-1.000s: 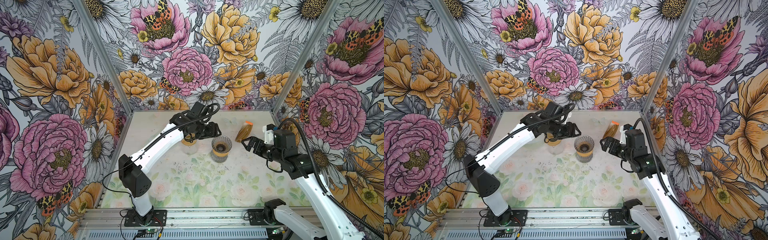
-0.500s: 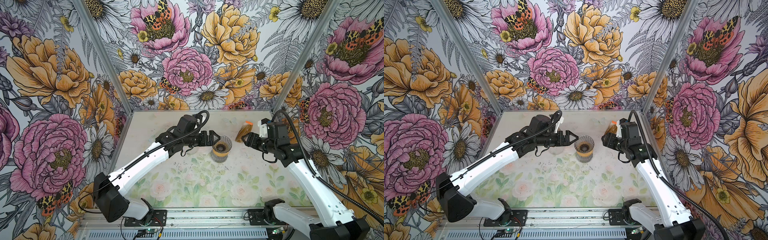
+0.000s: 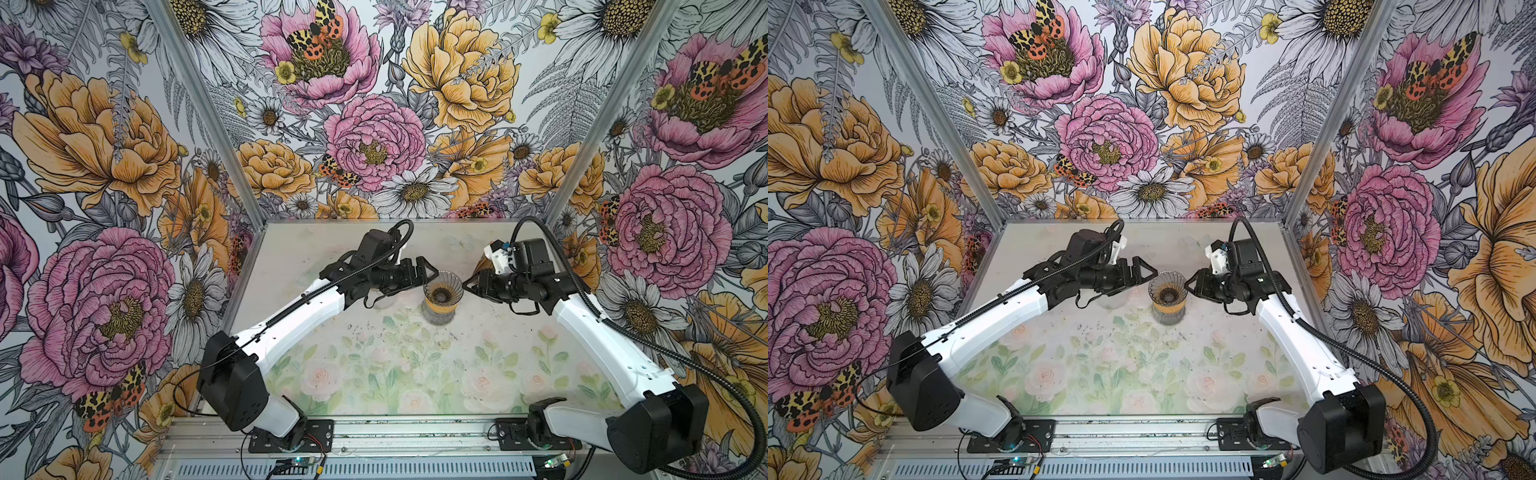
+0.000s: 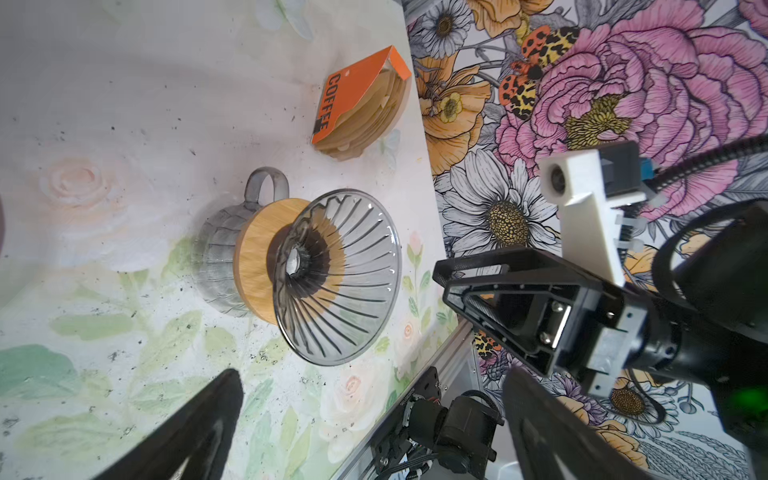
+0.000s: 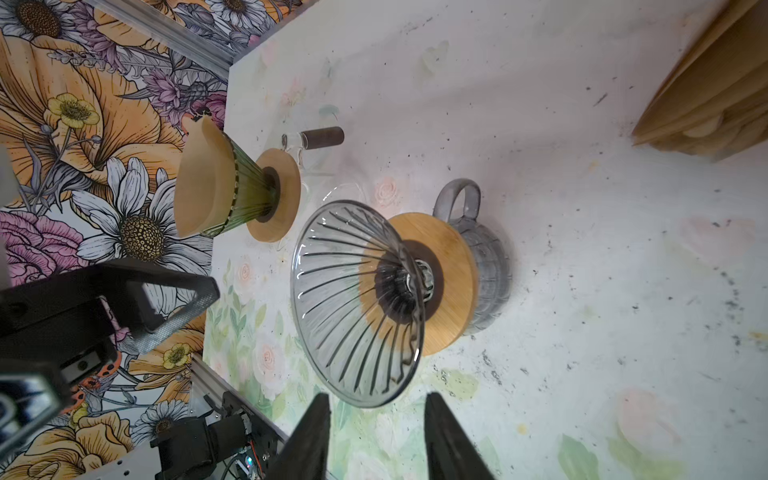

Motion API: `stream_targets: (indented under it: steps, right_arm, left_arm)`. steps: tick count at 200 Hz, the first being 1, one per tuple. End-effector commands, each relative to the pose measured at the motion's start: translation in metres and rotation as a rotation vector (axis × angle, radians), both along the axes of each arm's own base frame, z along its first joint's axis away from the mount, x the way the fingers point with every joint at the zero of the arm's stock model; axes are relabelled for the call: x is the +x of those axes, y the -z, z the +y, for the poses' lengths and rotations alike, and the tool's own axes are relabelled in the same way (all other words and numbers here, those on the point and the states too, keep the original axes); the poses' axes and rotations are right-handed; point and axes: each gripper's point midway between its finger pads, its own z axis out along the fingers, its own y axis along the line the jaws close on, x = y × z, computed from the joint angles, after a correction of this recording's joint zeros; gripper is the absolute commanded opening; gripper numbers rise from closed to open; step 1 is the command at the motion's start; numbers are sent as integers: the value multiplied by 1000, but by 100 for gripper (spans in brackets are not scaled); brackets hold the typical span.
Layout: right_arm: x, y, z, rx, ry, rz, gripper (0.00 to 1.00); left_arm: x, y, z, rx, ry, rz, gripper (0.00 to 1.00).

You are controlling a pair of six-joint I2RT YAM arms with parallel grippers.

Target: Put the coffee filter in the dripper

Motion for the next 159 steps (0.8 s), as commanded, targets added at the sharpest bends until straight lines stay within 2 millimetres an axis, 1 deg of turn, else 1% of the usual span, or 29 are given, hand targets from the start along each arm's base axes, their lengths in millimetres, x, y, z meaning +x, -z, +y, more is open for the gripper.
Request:
stream_targets:
  steps: [1, 13, 23, 36, 59, 85, 103, 131, 159]
  right_arm:
    - [5, 1, 4, 4, -2, 0, 35]
    - [7, 3, 2, -1, 13, 8, 35]
    - [8, 3, 2, 1, 19, 11, 35]
    - [9, 4, 3, 8, 25, 20, 35]
    - [10, 7, 4, 21, 29, 32, 35]
    - [12, 9, 5, 46, 40, 40, 34]
    - [12, 11, 6, 58, 41, 48, 33]
    - [14, 14, 5, 62, 44, 57, 30]
    - [16, 16, 3, 62, 54, 63, 28]
  left_arm:
    - [4, -5, -9, -33, 9, 27, 99]
    - [8, -2, -7, -14, -7, 33, 98]
    - [10, 3, -5, -3, -11, 42, 94]
    - [15, 9, -2, -1, -20, 63, 88]
    - [18, 12, -4, -9, 4, 85, 72]
    - [18, 15, -9, -4, 37, 117, 65]
    - [18, 18, -11, 5, 51, 132, 57]
    - [19, 23, -11, 32, 54, 150, 48]
    - [21, 31, -11, 58, 61, 169, 45]
